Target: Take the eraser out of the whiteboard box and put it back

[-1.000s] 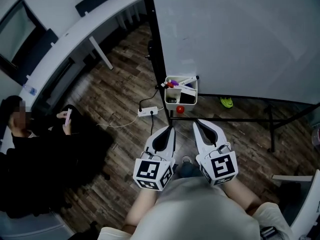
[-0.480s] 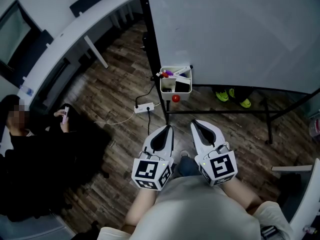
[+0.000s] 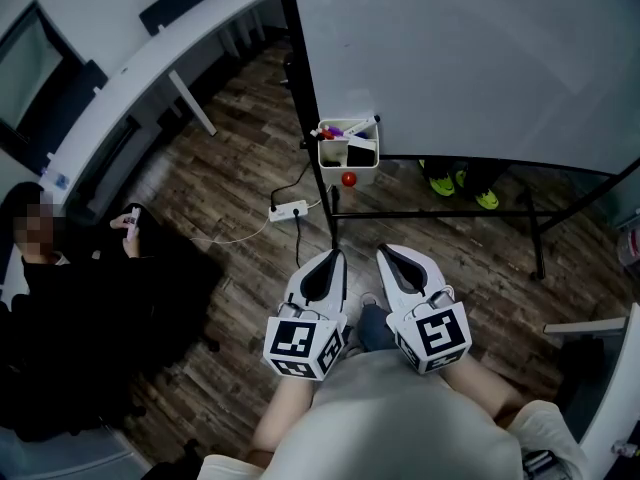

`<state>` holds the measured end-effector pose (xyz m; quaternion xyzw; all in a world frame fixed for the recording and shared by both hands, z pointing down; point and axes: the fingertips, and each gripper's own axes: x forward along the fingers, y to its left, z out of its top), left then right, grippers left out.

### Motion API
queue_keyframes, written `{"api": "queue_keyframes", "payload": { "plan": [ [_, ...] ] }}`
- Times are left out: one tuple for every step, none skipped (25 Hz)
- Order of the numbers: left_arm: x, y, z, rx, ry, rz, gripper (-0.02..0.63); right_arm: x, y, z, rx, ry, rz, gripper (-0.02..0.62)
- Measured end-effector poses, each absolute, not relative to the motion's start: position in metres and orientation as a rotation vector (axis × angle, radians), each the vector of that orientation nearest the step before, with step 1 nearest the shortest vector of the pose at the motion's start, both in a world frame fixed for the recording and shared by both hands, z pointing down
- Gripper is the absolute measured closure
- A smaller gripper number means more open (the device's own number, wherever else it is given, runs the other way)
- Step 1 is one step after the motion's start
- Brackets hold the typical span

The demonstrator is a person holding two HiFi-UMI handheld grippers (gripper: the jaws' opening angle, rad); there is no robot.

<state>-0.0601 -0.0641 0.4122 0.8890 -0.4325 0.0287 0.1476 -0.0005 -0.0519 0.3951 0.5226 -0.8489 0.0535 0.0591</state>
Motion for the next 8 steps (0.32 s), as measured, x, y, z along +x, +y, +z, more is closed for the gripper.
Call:
{"api": "queue_keyframes", "payload": {
  "plan": [
    [-0.061, -0.060, 0.412, 2.558, -1.245, 0.082, 0.606, -0.001, -0.047, 0.395, 1.582, -2.572, 0.163, 0.591],
    [-0.062, -0.056, 0.411, 2.558, -1.245, 0.082, 0.606, -0.002, -0.043, 0.395, 1.583, -2.574, 0.165, 0.591],
    [-0.062, -0.052, 0.411, 2.557, -1.244, 0.083, 0.606, -0.003, -0.039, 0.395, 1.584, -2.576, 0.168, 0.591],
    [-0.062, -0.048, 0.412, 2.556, -1.243, 0.084, 0.606, -0.004, -0.035, 0.396, 1.583, -2.578, 0.172, 0.591],
    [-0.062, -0.045, 0.413, 2.555, -1.241, 0.085, 0.606, -0.004, -0.031, 0.397, 1.580, -2.579, 0.176, 0.591],
    [-0.061, -0.041, 0.415, 2.554, -1.239, 0.086, 0.606, -0.004, -0.027, 0.399, 1.576, -2.579, 0.181, 0.591],
    [-0.060, -0.037, 0.416, 2.553, -1.238, 0.087, 0.606, -0.004, -0.023, 0.400, 1.572, -2.579, 0.185, 0.591],
    [-0.060, -0.033, 0.417, 2.552, -1.236, 0.087, 0.606, -0.004, -0.019, 0.402, 1.567, -2.579, 0.189, 0.591]
  ]
}}
